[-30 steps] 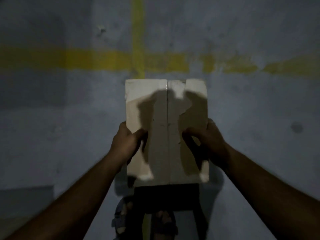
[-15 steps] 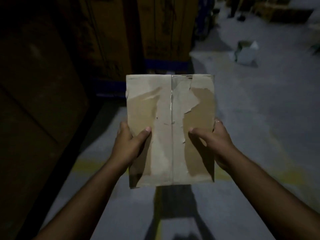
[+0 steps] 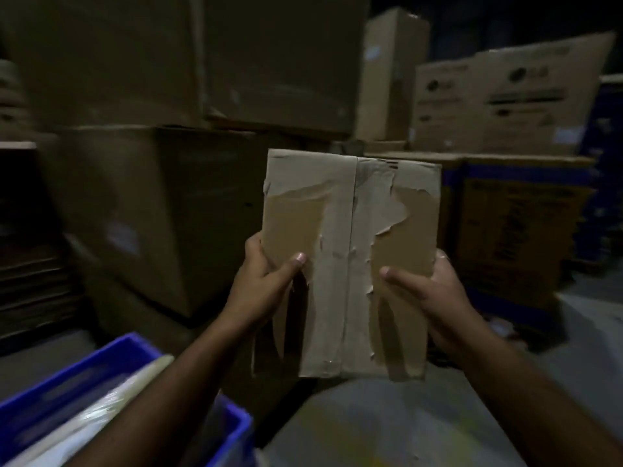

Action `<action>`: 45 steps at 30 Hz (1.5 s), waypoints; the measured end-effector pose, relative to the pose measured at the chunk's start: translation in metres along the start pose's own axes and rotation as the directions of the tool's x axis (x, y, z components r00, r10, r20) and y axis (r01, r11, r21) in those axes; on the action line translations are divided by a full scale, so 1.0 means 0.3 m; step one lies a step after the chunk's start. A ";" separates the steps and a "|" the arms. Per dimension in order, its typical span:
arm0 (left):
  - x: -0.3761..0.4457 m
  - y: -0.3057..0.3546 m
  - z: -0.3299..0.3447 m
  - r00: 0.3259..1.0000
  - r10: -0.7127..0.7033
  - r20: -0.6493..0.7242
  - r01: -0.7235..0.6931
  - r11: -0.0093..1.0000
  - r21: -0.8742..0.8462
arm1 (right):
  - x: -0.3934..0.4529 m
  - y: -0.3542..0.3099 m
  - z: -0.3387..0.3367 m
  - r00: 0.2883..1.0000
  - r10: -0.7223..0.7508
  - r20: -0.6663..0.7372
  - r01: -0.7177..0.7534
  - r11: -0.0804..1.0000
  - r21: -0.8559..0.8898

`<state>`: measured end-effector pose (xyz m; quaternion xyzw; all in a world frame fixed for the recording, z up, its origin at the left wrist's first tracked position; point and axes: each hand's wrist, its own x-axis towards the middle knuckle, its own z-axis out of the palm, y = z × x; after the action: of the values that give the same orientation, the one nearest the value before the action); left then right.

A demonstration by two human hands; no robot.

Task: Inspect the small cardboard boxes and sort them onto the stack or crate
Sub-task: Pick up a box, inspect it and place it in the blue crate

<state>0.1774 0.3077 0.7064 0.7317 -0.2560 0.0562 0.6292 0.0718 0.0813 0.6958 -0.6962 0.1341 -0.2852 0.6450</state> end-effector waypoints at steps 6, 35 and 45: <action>-0.364 0.119 -0.770 0.939 0.039 -0.343 0.022 0.985 0.173 | -0.316 -0.159 0.694 0.961 -0.093 0.260 0.067 0.992 0.109; -0.979 0.239 -1.691 0.460 0.219 -0.861 0.376 0.830 0.412 | -0.974 -0.439 1.778 0.784 -0.392 0.481 0.410 0.909 0.074; -0.951 0.228 -1.674 0.432 0.267 -0.862 0.386 0.808 0.444 | -0.956 -0.434 1.777 0.795 -0.415 0.443 0.425 0.901 0.082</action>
<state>0.0213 0.8661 0.7533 0.7499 0.1778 0.4882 0.4095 0.1223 0.6957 0.7555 -0.7622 -0.1734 -0.2509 0.5710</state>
